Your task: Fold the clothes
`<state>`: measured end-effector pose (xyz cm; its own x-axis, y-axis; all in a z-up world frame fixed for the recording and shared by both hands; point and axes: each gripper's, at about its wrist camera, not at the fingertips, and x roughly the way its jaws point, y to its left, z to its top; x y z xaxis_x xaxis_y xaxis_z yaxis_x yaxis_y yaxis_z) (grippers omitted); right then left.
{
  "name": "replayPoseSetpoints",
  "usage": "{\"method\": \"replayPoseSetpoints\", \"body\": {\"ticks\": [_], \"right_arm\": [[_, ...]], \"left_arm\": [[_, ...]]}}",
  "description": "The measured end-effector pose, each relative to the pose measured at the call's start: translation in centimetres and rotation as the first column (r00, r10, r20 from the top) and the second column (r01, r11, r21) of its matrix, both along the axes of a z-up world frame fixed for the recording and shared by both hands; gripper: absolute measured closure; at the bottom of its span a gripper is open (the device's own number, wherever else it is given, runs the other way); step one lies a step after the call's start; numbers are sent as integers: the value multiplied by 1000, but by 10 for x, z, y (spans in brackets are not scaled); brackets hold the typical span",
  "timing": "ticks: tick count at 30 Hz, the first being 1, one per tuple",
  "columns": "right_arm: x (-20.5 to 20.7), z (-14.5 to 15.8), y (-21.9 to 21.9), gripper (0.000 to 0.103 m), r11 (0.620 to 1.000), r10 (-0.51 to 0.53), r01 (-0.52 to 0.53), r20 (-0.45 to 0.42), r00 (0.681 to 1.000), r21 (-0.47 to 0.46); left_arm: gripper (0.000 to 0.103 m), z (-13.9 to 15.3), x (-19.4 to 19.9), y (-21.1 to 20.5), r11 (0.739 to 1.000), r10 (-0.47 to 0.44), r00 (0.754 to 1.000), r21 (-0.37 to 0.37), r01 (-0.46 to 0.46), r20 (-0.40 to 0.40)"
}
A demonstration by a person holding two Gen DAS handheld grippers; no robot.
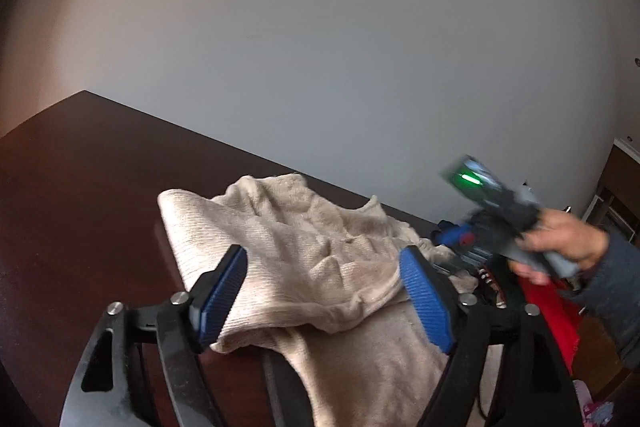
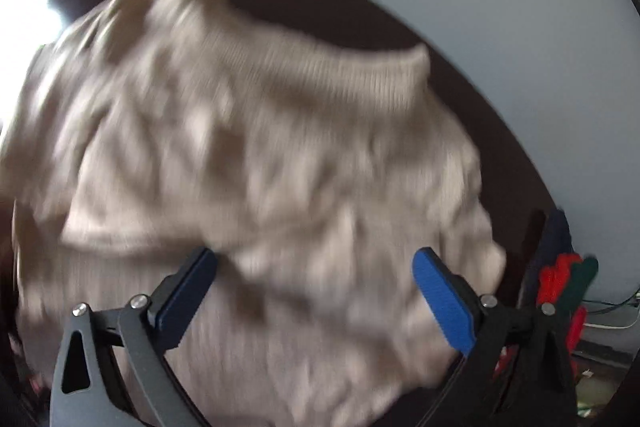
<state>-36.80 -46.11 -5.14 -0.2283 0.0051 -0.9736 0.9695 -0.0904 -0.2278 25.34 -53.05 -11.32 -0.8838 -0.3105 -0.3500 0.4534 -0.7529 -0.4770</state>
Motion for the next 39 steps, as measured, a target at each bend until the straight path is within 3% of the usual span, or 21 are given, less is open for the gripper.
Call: {"method": "replayPoseSetpoints", "body": {"ticks": [4, 6, 7, 8, 9, 11, 13, 14, 16, 18, 21, 27, 29, 34, 39], "right_arm": [[9, -8, 63, 2, 985, 57, -52, -23, 998, 162], [0, -11, 73, 2, 989, -9, 7, 10, 1000, 146], [-11, -7, 72, 2, 992, -83, 72, 95, 992, 108], [-28, -3, 67, 2, 983, -181, 170, 235, 955, 65], [-45, 1, 62, 2, 962, -265, 272, 374, 889, 36], [-76, 8, 52, 1, 888, -378, 458, 607, 699, 26], [-96, 7, 36, 0, 827, -439, 560, 688, 577, 58], [-103, 4, 26, 0, 801, -476, 590, 700, 532, 97], [-106, -4, 8, 0, 778, -541, 603, 680, 495, 179], [-102, -9, -12, 0, 771, -578, 596, 641, 505, 224], [-89, -13, -33, 0, 791, -585, 567, 558, 589, 230], [-75, -36, -64, 0, 821, -568, 511, 275, 776, 254], [-73, -39, -65, 10, 835, -539, 485, 209, 816, 258], [-69, -31, -39, 22, 887, -451, 403, 236, 861, 226], [-82, -29, 13, 17, 882, -470, 428, 307, 828, 196]], "left_arm": [[20, -2, -1, -3, 1000, 21, 1000, 13, -21, 16], [20, -2, -3, -1, 1000, 20, 1000, 5, -20, 20], [20, -1, -4, 0, 1000, 15, 1000, 3, -15, 22], [20, -1, -5, 1, 1000, 11, 1000, 2, -11, 23], [20, -2, -5, 0, 1000, 8, 1000, 8, -8, 24], [20, -4, -4, 0, 1000, 4, 1000, 24, -4, 26], [20, -6, -4, -3, 999, 11, 1000, 38, -12, 28], [19, -7, -3, -4, 999, 15, 999, 45, -17, 30], [19, -8, -3, -6, 998, 23, 999, 57, -25, 32], [19, -9, -3, -7, 998, 24, 999, 61, -26, 35], [17, -9, -4, -5, 998, 18, 999, 58, -20, 39], [12, -12, -4, -6, 997, 28, 999, 68, -31, 45], [12, -12, -3, -8, 997, 31, 998, 74, -35, 46], [12, -13, -2, -10, 995, 37, 998, 91, -41, 46], [12, -16, -1, -14, 993, 46, 998, 111, -50, 42]]}}
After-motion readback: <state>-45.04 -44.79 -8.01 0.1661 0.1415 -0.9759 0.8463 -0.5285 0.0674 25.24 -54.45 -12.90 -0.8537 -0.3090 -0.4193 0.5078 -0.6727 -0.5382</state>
